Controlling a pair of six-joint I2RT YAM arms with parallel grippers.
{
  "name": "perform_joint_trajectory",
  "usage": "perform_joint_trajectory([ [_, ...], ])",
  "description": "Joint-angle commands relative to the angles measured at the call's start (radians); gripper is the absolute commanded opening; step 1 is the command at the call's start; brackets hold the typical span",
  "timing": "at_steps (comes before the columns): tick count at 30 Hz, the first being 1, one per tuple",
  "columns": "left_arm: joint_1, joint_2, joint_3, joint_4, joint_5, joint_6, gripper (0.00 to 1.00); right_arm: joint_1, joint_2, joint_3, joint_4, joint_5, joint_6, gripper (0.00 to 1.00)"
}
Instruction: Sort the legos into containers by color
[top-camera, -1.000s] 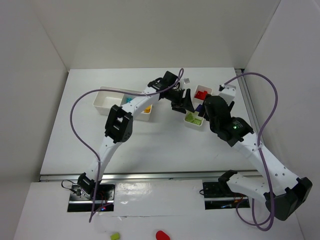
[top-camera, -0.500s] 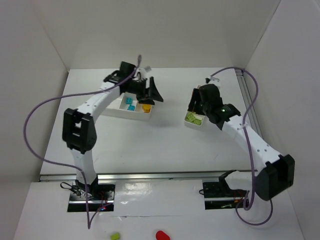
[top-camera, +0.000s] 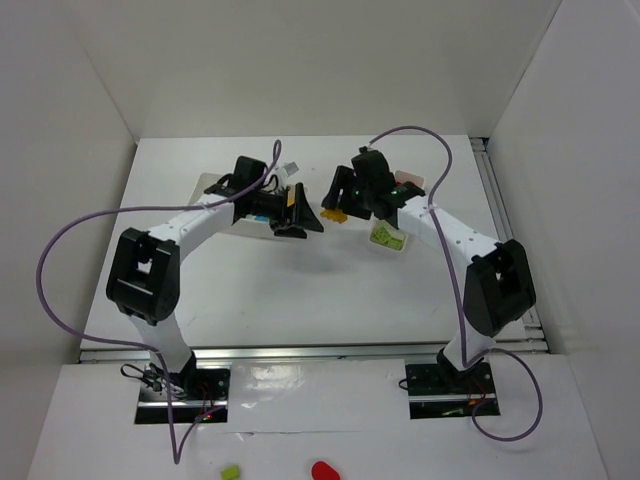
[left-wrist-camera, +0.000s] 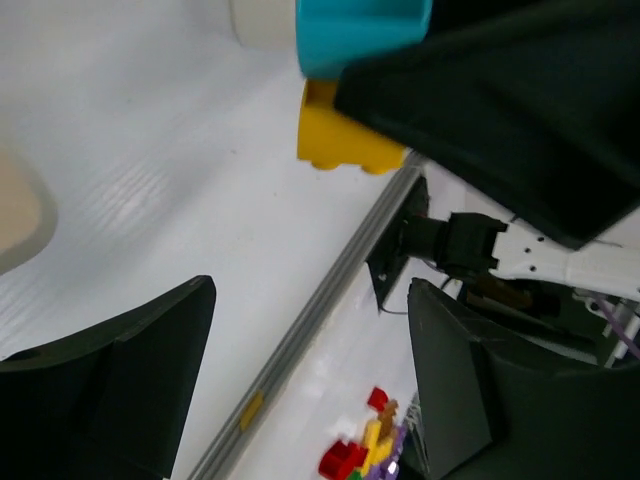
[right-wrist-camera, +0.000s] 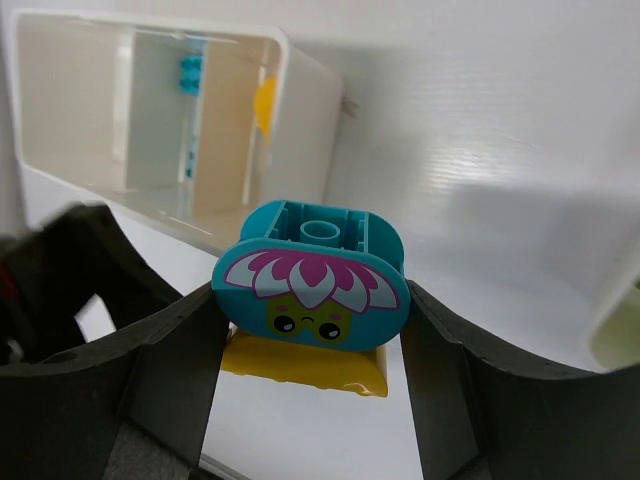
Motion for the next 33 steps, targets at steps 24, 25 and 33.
perform_joint_trajectory([
  [24,-0.138,-0.053,0.011,0.288,-0.532,-0.053,0.72,-0.074,0.053,0.052,0.19,-0.287,0.2,0.35],
  [25,-0.138,-0.043,0.011,0.288,-0.533,-0.053,0.72,-0.074,0.053,0.052,0.19,-0.299,0.2,0.35],
  [33,-0.138,-0.043,0.001,0.296,-0.566,-0.062,0.46,-0.083,0.053,0.012,0.208,-0.354,0.24,0.35],
])
